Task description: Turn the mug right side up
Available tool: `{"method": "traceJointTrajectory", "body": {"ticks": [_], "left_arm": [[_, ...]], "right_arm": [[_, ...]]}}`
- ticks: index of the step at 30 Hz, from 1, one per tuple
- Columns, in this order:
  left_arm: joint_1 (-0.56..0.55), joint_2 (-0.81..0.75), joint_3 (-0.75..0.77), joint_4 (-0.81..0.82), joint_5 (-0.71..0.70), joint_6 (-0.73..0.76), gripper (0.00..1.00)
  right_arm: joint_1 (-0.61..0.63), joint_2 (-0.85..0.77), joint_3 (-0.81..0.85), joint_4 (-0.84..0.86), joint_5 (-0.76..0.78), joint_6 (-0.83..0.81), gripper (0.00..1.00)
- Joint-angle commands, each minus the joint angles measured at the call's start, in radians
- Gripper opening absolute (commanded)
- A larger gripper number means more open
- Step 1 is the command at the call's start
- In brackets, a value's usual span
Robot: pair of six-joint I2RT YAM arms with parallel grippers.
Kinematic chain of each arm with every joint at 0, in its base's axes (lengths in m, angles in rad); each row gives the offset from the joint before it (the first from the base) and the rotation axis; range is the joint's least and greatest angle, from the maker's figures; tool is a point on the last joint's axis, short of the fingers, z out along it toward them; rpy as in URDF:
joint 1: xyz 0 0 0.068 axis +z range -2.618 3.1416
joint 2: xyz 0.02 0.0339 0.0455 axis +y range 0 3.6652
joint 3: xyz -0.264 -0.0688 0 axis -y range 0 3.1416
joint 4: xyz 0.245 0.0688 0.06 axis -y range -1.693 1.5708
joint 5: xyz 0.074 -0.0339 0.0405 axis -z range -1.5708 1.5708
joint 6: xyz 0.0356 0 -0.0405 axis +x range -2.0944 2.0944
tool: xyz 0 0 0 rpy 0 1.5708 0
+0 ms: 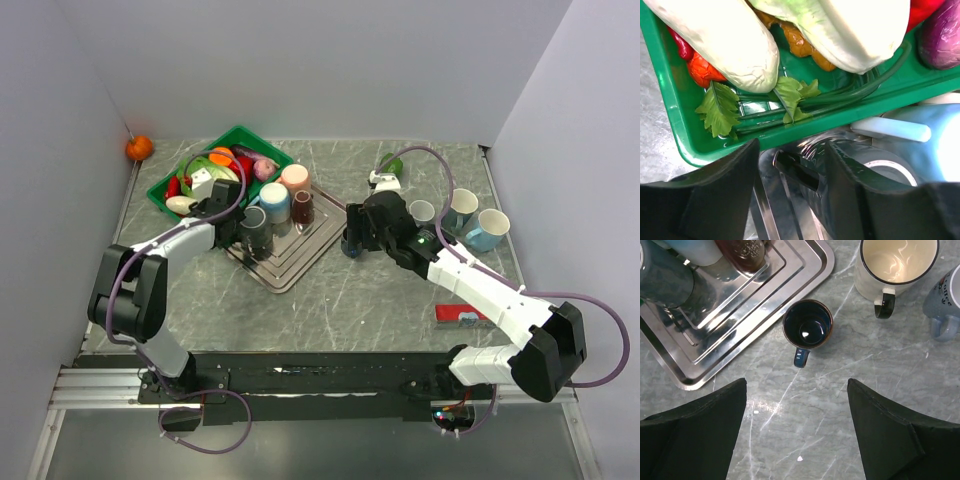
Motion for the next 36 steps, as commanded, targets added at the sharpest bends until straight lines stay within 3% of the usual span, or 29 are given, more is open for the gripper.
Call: {"method": "traceJointTrajectory", "body": {"ticks": [1,13,21,23,25,26,27,30,33,36], "left_arm": [[-0.003,-0.027,-0.025,0.011,0.062,-0.028,0.55],[-0.075,-0.131,-0.143,0.013,0.205,-0.004,0.39],[-0.195,-0.281,-0.247,0.076,0.257,0.081,0.31],[-0.231,-0.327,-0.283,0.107,0.247,0.116,0.33],[-0.241,-0.353,-0.318,0.140,0.248,0.141,0.42],[-0.242,-0.372,-0.329,0.148,0.263,0.148,0.48],[-0.242,-0.375,-0.336,0.160,0.270,0.160,0.59],[-0.242,-0.363,-0.341,0.185,0.254,0.188,0.76],[-0.242,-0.309,-0.303,0.159,0.211,0.223,0.82],[-0.242,-0.242,-0.255,0.163,0.237,0.294,0.82]], "right_arm": [[-0.008,-0.029,0.002,0.019,0.001,0.007,0.87],[-0.011,-0.015,-0.011,0.028,-0.010,0.013,0.86],[-0.011,-0.023,-0.023,0.031,-0.004,0.011,0.86],[-0.013,-0.025,-0.024,0.030,-0.004,0.011,0.86],[-0.013,-0.026,-0.026,0.030,-0.004,0.011,0.86],[-0.013,-0.026,-0.027,0.033,-0.004,0.011,0.86],[-0.013,-0.028,-0.029,0.034,-0.005,0.011,0.86],[-0.014,-0.025,-0.031,0.031,-0.012,0.013,0.86],[-0.013,-0.026,-0.032,0.031,-0.015,0.013,0.86],[-0.013,-0.029,-0.034,0.030,-0.016,0.016,0.86]]}}
